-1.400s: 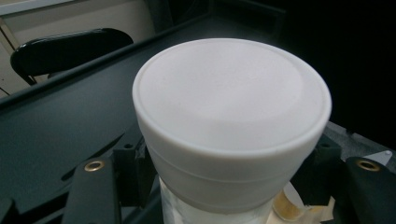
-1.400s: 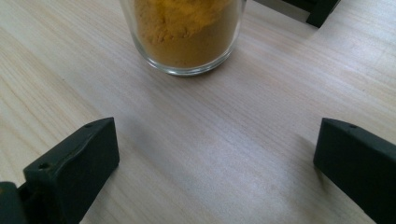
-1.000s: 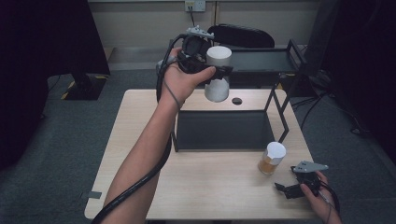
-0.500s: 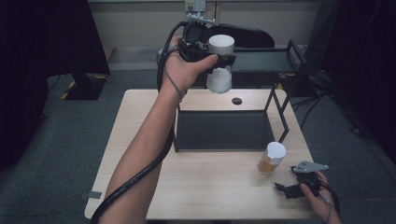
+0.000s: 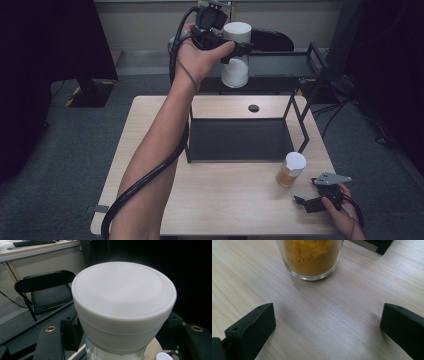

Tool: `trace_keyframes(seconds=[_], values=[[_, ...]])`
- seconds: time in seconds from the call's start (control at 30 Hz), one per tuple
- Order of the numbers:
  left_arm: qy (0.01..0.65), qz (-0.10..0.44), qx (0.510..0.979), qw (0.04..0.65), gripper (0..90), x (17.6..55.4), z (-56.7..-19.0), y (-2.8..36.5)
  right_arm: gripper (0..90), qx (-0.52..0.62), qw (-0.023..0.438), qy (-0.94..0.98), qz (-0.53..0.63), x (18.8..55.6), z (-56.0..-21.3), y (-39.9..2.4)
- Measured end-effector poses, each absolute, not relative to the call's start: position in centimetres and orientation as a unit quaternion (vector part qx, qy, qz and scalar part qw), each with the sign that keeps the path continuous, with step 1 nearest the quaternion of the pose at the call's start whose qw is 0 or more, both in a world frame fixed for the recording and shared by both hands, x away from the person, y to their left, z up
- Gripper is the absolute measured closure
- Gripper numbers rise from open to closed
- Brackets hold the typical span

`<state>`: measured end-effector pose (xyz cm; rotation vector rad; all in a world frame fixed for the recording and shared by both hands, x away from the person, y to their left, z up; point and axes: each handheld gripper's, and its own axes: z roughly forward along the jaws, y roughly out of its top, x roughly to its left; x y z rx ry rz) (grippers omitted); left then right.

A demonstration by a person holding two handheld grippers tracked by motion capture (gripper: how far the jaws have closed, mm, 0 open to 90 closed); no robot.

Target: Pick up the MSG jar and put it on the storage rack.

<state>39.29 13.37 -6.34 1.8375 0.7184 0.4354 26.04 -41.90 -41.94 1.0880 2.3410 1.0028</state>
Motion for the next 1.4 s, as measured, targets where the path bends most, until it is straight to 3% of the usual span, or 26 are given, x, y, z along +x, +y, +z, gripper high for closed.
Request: trace_keyframes(seconds=[0.83,1.4], values=[[0.336,0.180,0.760,0.526,34.4,44.5,-7.6,11.9,0.0,0.383,0.183,0.832,0.356,26.1,-41.9,-42.0],[0.343,0.204,0.760,0.513,34.3,45.7,-8.2,11.5,0.0,0.383,0.183,0.833,0.356,26.1,-41.9,-42.0]])
